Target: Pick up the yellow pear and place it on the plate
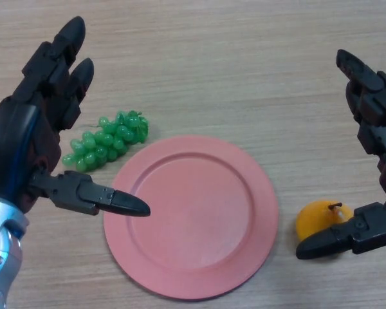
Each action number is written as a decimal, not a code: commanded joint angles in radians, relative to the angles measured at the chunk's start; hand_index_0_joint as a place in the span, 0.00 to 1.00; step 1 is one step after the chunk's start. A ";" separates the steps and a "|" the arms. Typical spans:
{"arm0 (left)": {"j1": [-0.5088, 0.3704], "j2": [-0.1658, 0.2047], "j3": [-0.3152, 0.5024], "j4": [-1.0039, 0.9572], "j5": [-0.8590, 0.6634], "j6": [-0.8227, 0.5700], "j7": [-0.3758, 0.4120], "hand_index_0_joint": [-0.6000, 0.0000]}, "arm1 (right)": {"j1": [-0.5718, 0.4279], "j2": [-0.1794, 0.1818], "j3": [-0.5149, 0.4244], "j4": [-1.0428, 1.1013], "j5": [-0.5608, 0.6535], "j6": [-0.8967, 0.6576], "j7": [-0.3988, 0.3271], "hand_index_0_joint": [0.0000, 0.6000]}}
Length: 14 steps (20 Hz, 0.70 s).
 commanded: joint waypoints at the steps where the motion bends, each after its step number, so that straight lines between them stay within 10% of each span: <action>1: -0.021 0.036 0.057 -0.037 0.012 -0.125 -0.011 1.00 | -0.002 -0.020 -0.064 -0.051 0.038 -0.174 0.014 0.00; 14: 0.048 0.001 0.002 0.060 0.110 -0.241 -0.039 1.00 | 0.029 -0.032 -0.103 0.418 -0.051 -0.637 0.094 0.00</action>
